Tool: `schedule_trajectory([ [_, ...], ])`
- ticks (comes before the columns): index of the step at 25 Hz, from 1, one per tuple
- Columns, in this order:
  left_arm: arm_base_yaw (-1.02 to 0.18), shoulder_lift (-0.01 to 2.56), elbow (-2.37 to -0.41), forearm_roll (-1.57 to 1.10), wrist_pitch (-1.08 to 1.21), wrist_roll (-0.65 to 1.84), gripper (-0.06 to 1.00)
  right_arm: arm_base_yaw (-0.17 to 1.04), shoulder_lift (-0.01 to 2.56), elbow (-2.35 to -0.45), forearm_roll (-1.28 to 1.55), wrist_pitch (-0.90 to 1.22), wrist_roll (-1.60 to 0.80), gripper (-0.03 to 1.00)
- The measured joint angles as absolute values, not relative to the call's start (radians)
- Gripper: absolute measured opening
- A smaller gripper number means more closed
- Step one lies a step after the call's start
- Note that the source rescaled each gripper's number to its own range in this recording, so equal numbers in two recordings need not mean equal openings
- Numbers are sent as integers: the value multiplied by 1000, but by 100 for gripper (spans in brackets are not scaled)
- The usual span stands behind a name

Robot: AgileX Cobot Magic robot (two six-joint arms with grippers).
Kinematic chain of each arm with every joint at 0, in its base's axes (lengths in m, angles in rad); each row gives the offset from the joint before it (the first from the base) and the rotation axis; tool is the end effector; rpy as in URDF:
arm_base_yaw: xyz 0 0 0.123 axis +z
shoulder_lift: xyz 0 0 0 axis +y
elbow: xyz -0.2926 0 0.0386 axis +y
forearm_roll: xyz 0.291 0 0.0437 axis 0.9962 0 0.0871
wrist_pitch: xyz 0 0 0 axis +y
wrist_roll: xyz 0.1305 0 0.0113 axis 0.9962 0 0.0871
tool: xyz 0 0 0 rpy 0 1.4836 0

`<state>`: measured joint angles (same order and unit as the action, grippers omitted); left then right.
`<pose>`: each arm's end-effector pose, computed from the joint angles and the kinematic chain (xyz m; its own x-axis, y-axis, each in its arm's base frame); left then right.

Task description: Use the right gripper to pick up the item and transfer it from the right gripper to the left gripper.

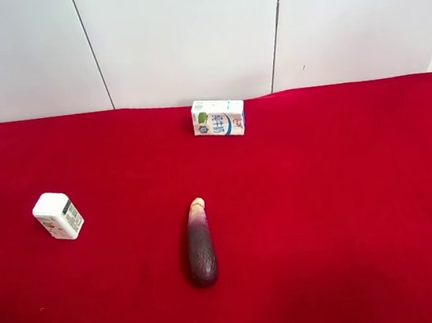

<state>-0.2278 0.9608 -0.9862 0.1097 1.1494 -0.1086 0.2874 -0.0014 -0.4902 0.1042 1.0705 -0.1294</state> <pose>0.2176 -0.0370 0.3239 -0.8468 0.1314 -0.5153 0.1214 0.9912 0.0532 0.0526 0.0280 0.2757 -0.4209 -0.2067 -0.8832 -0.3941 0.9187 -0.0271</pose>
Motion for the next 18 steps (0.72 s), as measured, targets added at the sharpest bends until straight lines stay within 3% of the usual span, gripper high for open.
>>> schedule_trajectory([
  [18, -228, 81, -595, 0, 1203, 0, 100, 287, -1, -490, 104, 1070, -129, 99],
])
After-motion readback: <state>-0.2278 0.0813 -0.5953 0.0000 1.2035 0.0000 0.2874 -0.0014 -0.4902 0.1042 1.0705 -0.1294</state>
